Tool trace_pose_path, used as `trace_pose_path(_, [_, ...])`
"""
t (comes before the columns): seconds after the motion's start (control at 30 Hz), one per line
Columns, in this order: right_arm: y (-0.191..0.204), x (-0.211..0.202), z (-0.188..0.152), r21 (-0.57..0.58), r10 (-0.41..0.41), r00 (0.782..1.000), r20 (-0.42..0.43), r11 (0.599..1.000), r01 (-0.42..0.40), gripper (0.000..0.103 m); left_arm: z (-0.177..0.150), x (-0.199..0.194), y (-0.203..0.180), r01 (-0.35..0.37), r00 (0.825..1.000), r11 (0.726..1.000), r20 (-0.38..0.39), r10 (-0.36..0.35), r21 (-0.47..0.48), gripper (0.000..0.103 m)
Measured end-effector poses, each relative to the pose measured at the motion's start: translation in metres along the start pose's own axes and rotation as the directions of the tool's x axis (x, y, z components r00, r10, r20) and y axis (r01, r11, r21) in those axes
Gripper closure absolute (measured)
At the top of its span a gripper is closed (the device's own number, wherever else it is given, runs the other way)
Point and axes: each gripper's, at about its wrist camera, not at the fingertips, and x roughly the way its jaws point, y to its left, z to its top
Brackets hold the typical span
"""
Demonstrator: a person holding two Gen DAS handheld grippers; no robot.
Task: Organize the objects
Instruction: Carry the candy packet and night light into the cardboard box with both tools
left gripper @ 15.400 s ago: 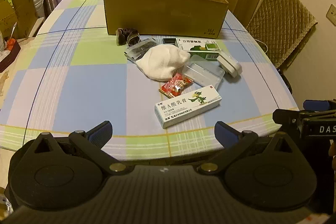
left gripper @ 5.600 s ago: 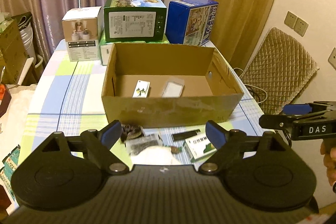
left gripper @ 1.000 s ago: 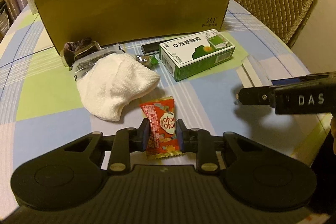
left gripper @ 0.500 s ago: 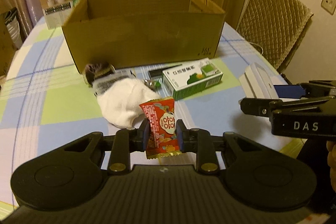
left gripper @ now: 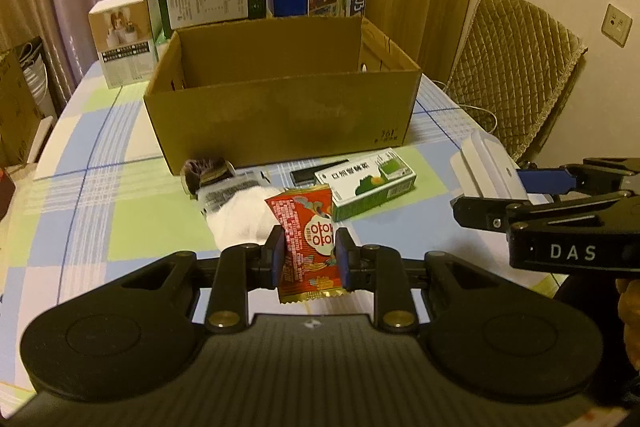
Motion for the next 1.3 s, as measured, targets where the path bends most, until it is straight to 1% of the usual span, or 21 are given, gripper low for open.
trace_pose_path(0.23, [0.001,0.003,0.025,-0.023,-0.001,1.000,0.024,1.000,0.002,0.040,0.023,-0.002,0.007,-0.004,1.000,1.000,0.024,0.003,0.004,0.081])
trace_pose_path(0.43, [0.000,0.013,0.057,-0.037,0.013,0.999,0.046,0.999,-0.012,0.040,0.058,0.004,0.016,-0.011,0.999,1.000,0.049,0.010,0.018,0.081])
trace_pose_path(0.67, [0.001,0.034,0.104,-0.062,0.022,0.997,0.068,0.998,-0.017,0.040,0.103,0.016,0.031,-0.017,0.997,0.999,0.078,0.014,0.040,0.081])
trace_pose_path(0.87, [-0.003,0.055,0.138,-0.083,0.019,0.997,0.072,0.996,-0.013,0.040,0.141,0.039,0.049,-0.010,0.997,0.999,0.079,0.007,0.046,0.081])
trace_pose_path(1.03, [-0.013,0.079,0.175,-0.090,0.005,0.997,0.078,0.996,0.002,0.040,0.172,0.061,0.069,-0.011,0.997,0.999,0.074,0.009,0.037,0.081])
trace_pose_path(1.17, [-0.020,0.107,0.195,-0.094,-0.008,0.998,0.055,0.995,0.013,0.040,0.192,0.082,0.079,-0.013,0.998,1.000,0.065,0.011,0.026,0.081])
trace_pose_path(1.3, [-0.031,0.138,0.201,-0.074,-0.018,1.000,0.005,0.997,0.019,0.040,0.201,0.109,0.085,-0.011,0.999,1.000,0.040,0.010,0.022,0.081])
